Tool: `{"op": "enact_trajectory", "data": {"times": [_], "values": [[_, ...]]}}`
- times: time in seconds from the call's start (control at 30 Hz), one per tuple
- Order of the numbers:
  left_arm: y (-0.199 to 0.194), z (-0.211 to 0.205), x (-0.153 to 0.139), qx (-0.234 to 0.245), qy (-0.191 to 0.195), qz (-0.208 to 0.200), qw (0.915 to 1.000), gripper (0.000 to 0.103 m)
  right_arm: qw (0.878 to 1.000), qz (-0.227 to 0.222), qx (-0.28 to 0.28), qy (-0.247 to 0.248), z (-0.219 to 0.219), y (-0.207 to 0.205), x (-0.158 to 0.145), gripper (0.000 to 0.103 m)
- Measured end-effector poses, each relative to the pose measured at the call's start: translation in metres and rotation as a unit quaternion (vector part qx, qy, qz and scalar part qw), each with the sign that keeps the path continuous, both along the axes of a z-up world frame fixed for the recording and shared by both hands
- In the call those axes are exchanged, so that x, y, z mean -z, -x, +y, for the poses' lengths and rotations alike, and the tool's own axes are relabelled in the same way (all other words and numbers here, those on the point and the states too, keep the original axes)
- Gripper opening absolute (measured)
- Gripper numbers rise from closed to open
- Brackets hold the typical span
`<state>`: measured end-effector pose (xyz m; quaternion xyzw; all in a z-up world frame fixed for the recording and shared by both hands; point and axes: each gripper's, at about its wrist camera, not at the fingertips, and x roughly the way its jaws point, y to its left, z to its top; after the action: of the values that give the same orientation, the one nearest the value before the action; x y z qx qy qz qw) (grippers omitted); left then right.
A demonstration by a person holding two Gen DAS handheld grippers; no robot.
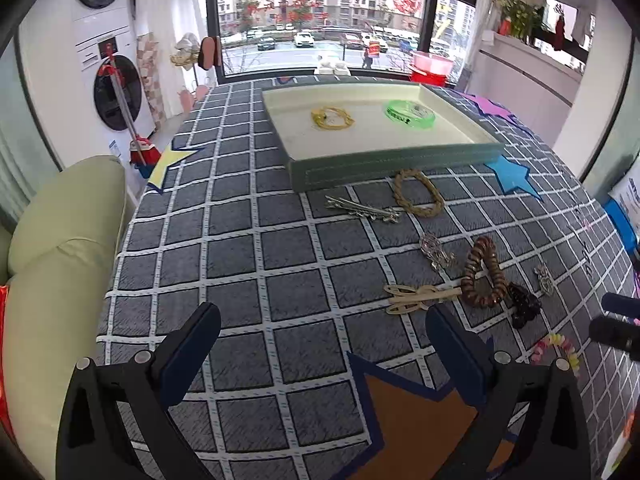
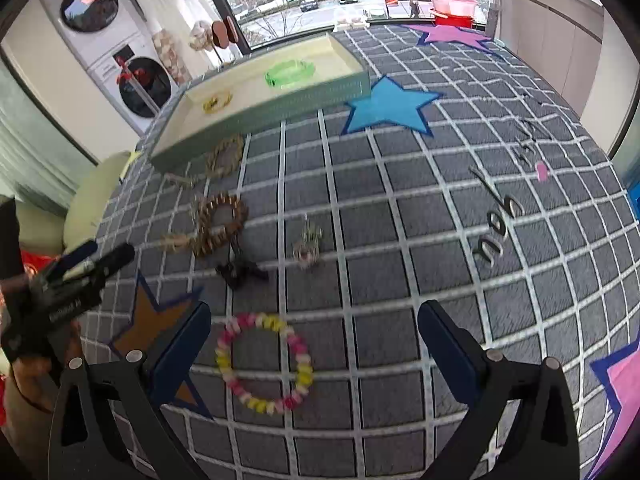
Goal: Organize jewelry
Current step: 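Withdraw both open tools from the tray back over the table, then grasp the beaded bracelet with the right tool while the left tool grasps the tan cord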
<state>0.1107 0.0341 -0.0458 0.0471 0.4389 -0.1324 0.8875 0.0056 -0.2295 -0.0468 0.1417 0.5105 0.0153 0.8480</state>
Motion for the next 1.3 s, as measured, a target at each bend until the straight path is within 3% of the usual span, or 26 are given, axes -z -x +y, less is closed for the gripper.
{"op": "enact_trajectory", "data": {"times": [0.13, 0.27, 0.4, 0.47, 0.6, 0.87, 0.93, 1.0, 1.13, 1.23, 1.3], "values": [[-0.004, -0.006, 0.007, 0.015, -0.015, 0.002, 0.9998, 0.103, 1.000, 0.003, -0.001, 0.012, 0.004, 0.007, 0.005, 0.102], [-0.003, -0.016, 0.010, 0.051, -0.032, -0.005, 0.9982, 0.103, 0.999, 0.011, -0.009, 0.031, 0.010, 0.011, 0.010, 0.093], [-0.003, -0.030, 0.010, 0.100, -0.054, -0.018, 0.9934, 0.103, 0.999, 0.018, -0.022, 0.045, 0.017, 0.014, 0.015, 0.077], [-0.003, -0.037, 0.008, 0.124, -0.062, -0.027, 0.9899, 0.103, 0.997, 0.016, -0.029, 0.065, 0.022, 0.015, 0.015, 0.075], [-0.005, -0.051, 0.008, 0.173, -0.078, -0.031, 0.9814, 0.103, 0.994, 0.016, -0.046, 0.097, 0.033, 0.014, 0.016, 0.070], [-0.009, -0.070, 0.012, 0.282, -0.116, -0.028, 0.9519, 0.098, 0.989, 0.017, -0.085, 0.116, 0.042, 0.014, 0.015, 0.062], [-0.010, -0.073, 0.013, 0.304, -0.117, -0.022, 0.9453, 0.085, 0.988, 0.020, -0.093, 0.118, 0.043, 0.012, 0.015, 0.061], [-0.010, -0.075, 0.012, 0.321, -0.113, -0.012, 0.9404, 0.083, 0.988, 0.020, -0.100, 0.119, 0.045, 0.011, 0.014, 0.057], [-0.005, -0.080, 0.010, 0.358, -0.104, 0.005, 0.9280, 0.054, 0.986, 0.021, -0.112, 0.119, 0.049, 0.008, 0.013, 0.046], [-0.001, -0.082, 0.009, 0.372, -0.097, 0.019, 0.9228, 0.037, 0.985, 0.022, -0.122, 0.117, 0.054, 0.008, 0.012, 0.033], [0.003, -0.082, 0.009, 0.376, -0.092, 0.023, 0.9218, 0.031, 0.985, 0.021, -0.127, 0.118, 0.057, 0.008, 0.012, 0.012]]}}
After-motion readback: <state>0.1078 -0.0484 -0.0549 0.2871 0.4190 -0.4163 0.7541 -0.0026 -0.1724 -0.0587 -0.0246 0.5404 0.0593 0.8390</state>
